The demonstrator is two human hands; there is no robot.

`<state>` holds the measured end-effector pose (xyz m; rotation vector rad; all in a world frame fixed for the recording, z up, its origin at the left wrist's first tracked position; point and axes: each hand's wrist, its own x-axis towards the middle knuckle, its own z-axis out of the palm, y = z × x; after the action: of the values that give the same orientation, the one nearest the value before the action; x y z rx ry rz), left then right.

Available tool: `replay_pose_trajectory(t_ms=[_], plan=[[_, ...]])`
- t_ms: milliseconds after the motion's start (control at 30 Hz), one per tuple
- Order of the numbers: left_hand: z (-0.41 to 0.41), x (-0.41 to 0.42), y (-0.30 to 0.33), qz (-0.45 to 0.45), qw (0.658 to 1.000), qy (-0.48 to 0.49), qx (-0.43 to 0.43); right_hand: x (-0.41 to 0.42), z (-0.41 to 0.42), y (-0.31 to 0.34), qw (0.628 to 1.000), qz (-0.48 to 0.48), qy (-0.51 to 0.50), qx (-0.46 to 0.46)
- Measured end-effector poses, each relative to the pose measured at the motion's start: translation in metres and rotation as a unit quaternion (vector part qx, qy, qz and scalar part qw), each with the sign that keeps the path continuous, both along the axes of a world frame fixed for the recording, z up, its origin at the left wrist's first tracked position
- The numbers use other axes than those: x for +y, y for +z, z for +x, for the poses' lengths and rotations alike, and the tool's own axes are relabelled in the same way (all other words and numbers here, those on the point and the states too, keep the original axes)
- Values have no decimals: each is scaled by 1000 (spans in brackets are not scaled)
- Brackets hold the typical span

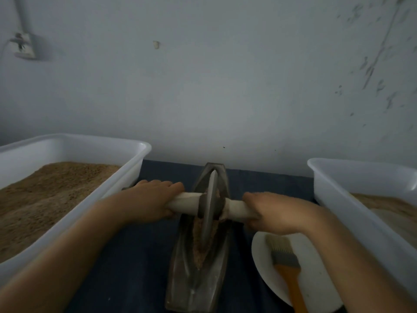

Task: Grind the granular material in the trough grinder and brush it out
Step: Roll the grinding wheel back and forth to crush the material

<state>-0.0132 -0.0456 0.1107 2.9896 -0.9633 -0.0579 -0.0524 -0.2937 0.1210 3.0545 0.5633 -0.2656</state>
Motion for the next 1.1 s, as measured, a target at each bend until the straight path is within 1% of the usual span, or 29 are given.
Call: replay_pose_trajectory(t_ms=[67, 133, 200, 233, 300, 400, 433, 467, 533, 567, 600, 667, 767, 833, 867, 933, 967, 1033, 1100], plan=[[-10, 6, 12, -7, 996, -24, 87, 0, -13, 13, 998, -11, 17, 63], [-15, 11, 20, -19, 988, -34, 150, 0, -21, 20, 996, -18, 28, 88], [-17, 12, 23, -21, 984, -37, 170, -1, -21, 20, 995, -17, 30, 94], [-15, 11, 22, -21, 985, -37, 164, -1, -19, 19, 995, -16, 30, 90], [-8, 7, 16, -12, 993, -29, 112, -2, -12, 14, 997, 1, 21, 68], [12, -1, -2, 4, 1000, 13, -28, -4, 6, 0, 997, 76, -21, 3], [19, -3, -10, -2, 996, 30, -80, -4, 13, -7, 995, 86, -34, -45], [26, -6, -19, -13, 990, 45, -131, -4, 20, -15, 990, 76, -40, -111], [34, -10, -34, -46, 975, 71, -206, -4, 34, -31, 967, 39, -40, -247], [37, -12, -40, -65, 968, 80, -227, -3, 39, -36, 954, 33, -43, -293], [38, -13, -44, -78, 964, 84, -240, -3, 42, -39, 946, 34, -45, -318], [40, -12, -46, -86, 964, 81, -240, -3, 42, -40, 945, 30, -37, -324], [34, -8, -38, -64, 977, 62, -196, -3, 34, -34, 964, -4, -21, -264], [25, -5, -27, -37, 985, 40, -164, -2, 22, -24, 984, -7, -26, -177], [19, -4, -21, -25, 990, 26, -134, -1, 16, -18, 992, -3, -27, -120], [5, 0, -6, -7, 999, 1, -38, 1, 3, -4, 1000, 0, -17, -15], [-1, 2, 2, 1, 1000, -7, 19, 2, -3, 2, 1000, -5, -9, 23], [-12, 7, 14, 11, 994, -15, 107, 3, -13, 14, 997, -22, 4, 76], [-18, 10, 22, 8, 987, -16, 162, 3, -19, 20, 994, -31, 8, 101]])
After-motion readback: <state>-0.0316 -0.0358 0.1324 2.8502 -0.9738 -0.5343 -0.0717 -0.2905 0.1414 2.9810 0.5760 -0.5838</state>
